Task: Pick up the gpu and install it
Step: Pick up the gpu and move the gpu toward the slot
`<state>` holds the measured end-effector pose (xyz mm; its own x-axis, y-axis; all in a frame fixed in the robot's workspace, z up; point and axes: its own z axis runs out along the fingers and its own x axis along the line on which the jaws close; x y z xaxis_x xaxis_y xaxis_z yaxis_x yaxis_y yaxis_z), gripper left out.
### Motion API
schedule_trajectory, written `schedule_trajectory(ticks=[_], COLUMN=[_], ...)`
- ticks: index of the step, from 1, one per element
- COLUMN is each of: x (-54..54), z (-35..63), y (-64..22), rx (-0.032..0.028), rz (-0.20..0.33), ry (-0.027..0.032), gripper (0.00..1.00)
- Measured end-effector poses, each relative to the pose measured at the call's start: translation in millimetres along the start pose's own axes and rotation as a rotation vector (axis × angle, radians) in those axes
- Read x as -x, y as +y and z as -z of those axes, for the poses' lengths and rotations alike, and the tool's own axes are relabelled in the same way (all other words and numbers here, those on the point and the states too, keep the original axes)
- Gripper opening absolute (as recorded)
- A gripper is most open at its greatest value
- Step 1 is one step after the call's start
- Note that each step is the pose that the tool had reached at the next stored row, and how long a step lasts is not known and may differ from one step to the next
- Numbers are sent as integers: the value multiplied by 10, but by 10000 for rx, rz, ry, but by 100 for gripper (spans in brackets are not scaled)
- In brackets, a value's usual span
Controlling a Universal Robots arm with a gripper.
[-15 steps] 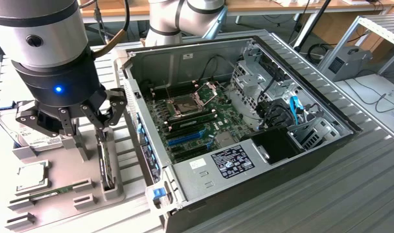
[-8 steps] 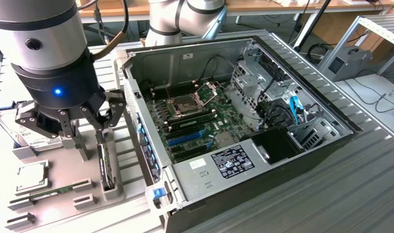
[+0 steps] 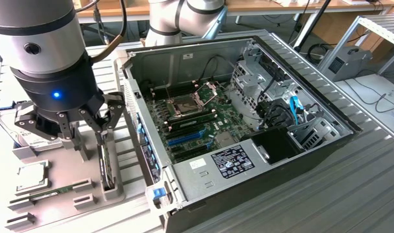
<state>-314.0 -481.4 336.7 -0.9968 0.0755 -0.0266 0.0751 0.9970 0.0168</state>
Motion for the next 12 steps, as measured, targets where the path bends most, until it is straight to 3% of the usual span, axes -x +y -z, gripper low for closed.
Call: schedule_trajectory(ticks=[12], x=[-31], z=[-41], y=[-3], rx=[0], rz=[0], ry=[1], gripper=[42])
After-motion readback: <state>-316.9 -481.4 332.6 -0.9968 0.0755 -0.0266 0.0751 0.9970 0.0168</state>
